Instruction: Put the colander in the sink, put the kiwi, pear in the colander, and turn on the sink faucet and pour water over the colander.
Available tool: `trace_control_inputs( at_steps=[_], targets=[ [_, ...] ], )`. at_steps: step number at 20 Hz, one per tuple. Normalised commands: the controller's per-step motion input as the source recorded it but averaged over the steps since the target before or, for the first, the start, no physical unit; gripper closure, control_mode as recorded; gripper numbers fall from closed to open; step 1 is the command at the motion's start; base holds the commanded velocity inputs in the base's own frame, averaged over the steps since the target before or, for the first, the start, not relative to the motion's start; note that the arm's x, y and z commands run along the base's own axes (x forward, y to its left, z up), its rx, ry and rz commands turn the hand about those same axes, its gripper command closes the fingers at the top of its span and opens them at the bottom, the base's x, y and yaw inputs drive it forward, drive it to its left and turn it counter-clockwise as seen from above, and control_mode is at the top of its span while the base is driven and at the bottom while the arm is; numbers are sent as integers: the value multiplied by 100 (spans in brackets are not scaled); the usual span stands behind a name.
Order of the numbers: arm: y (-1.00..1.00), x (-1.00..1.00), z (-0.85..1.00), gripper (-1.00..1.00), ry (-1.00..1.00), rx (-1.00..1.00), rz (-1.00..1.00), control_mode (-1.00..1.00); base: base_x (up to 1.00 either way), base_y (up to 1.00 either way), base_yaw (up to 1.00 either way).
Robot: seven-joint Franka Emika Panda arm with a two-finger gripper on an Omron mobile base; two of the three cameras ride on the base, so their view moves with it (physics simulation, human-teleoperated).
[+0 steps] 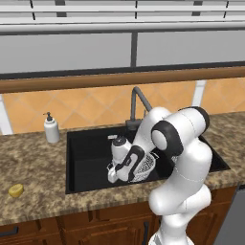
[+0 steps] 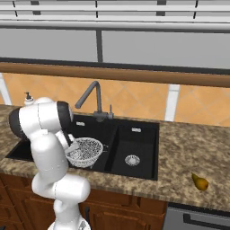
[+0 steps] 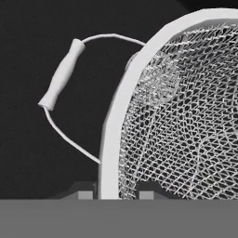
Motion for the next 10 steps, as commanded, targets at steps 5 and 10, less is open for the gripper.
trace_control_inputs(
  at_steps=[5, 10],
  targets=[
    [-12, 2, -12, 100, -2, 0, 22, -100, 0, 0, 0],
    [-18, 10, -8, 100, 0, 0, 29, -100, 0, 0, 0]
  ],
)
